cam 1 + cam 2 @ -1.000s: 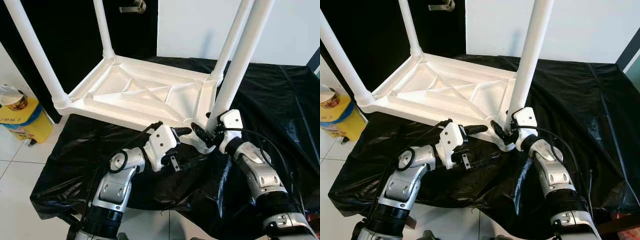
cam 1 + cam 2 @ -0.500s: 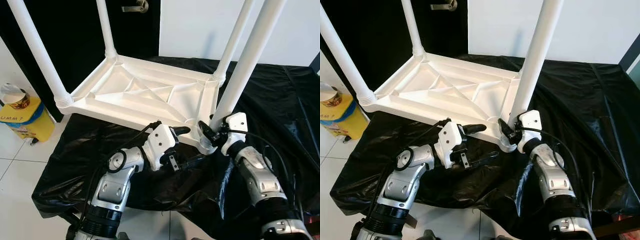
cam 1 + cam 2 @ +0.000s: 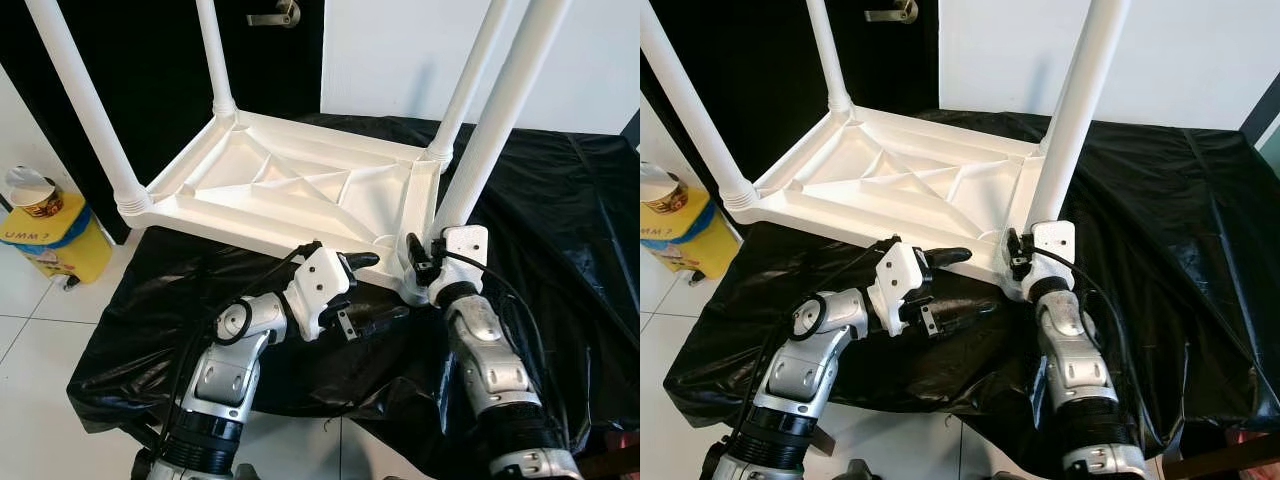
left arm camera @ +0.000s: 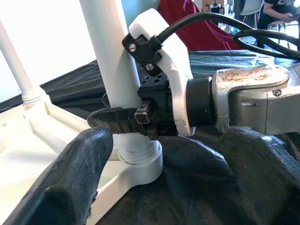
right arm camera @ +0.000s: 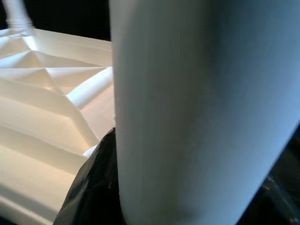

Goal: Building children table

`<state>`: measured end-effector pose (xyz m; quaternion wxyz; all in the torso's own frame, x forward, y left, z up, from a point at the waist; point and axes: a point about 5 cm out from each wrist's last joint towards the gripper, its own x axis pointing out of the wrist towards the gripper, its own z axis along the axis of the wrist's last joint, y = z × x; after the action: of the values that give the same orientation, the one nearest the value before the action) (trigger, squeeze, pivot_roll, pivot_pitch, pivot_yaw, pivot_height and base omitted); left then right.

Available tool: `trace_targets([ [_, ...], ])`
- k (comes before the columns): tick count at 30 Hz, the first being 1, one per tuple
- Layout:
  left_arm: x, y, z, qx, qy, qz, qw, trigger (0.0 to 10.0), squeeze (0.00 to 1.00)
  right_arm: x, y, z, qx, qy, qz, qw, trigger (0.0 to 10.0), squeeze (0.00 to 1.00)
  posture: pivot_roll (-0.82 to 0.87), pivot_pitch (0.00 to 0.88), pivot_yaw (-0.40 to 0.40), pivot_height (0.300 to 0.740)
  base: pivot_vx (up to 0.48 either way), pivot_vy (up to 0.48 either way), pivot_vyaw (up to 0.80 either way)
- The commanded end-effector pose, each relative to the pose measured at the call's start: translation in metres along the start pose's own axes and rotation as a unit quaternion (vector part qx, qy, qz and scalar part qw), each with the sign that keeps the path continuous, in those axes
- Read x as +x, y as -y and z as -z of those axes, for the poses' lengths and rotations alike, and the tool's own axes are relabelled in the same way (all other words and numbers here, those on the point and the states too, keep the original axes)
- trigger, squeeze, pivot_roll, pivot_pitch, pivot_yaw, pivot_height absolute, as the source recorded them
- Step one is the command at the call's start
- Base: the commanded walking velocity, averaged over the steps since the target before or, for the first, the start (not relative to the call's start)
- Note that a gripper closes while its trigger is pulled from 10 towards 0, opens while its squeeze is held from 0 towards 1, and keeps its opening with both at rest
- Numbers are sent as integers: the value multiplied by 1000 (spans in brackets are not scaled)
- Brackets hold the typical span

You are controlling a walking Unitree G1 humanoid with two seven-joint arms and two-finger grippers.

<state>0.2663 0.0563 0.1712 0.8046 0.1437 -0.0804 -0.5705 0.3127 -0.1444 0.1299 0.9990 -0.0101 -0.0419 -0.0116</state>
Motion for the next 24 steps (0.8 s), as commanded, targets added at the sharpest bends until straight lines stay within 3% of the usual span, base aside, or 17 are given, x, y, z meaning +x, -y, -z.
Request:
trace_targets([
  [1,0,-9,2,3,-5,-80,997,10000,0,-6,12,17,-14,-45,51,998,10000,0,13,17,-48,740,0,0,0],
  [10,0,-9,2,4,-5,-81,997,10000,0,-8,-4,17,10,-50,81,995,10000,0,18,7,-50,740,0,0,0],
  [24,-1,-9,3,3,-4,-84,996,10000,0,-11,-8,17,12,-49,87,995,10000,0,18,2,-55,740,0,0,0],
])
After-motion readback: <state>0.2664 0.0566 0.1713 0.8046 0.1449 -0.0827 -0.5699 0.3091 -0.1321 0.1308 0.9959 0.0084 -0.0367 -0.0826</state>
